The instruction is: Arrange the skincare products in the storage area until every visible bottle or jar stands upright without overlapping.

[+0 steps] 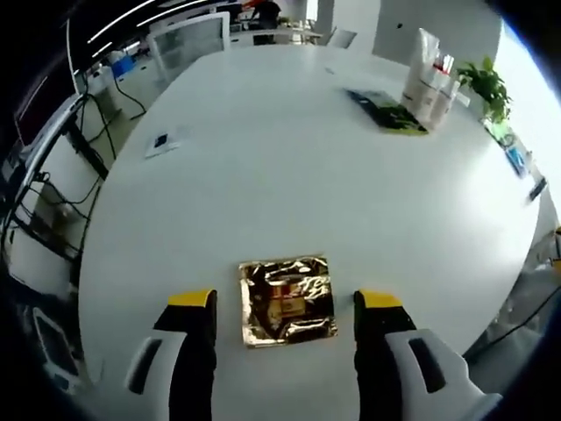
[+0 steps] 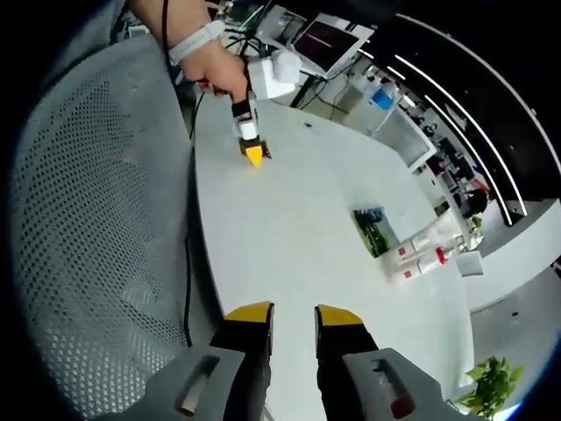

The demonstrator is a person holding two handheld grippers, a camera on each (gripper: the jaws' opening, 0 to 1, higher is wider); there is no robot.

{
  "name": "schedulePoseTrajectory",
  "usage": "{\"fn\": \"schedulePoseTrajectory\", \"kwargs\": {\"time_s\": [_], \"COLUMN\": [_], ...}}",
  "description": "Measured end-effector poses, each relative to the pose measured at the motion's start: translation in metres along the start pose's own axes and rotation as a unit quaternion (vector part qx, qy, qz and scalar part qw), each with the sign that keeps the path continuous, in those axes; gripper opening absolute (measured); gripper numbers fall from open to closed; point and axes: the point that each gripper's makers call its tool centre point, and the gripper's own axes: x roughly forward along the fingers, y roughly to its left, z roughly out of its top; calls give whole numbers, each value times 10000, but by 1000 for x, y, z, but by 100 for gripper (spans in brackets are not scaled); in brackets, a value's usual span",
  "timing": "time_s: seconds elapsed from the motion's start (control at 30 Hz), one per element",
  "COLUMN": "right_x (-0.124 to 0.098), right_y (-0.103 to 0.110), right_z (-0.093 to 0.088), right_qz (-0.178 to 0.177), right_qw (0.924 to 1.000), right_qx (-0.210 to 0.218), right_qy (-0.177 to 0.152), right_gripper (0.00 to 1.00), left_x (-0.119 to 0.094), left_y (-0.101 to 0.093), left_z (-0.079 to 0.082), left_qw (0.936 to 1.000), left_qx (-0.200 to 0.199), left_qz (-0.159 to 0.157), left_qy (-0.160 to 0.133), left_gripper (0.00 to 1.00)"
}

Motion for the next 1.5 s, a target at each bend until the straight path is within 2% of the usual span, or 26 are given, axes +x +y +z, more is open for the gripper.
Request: {"fn": "schedulePoseTrajectory", "kwargs": {"time_s": [0.1, 0.13, 0.23, 0.5, 1.5], "right_x": [0, 0, 0, 0, 1], "right_y": [0, 0, 0, 0, 4], "right_z": [0, 0, 0, 0, -1], "right_qz": [4, 4, 9, 13, 101], "right_qw": [10000, 10000, 10000, 10000, 9999], "right_qx": [0, -1, -4, -9, -28], "right_qy": [5, 1, 1, 0, 37], "right_gripper": [12, 12, 12, 12, 12], "left_x": [-1, -2, 1, 0, -2], "left_y": [0, -1, -1, -5, -8], "left_z": [1, 1, 1, 1, 2], "left_qw": [9999, 9998, 9999, 9994, 9985], "left_qx": [107, 165, 96, 296, 459], "left_qz": [-28, -52, -70, -163, -276], "left_qy": [-62, -68, -43, -13, -122], "left_gripper": [49, 41, 40, 37, 34]}}
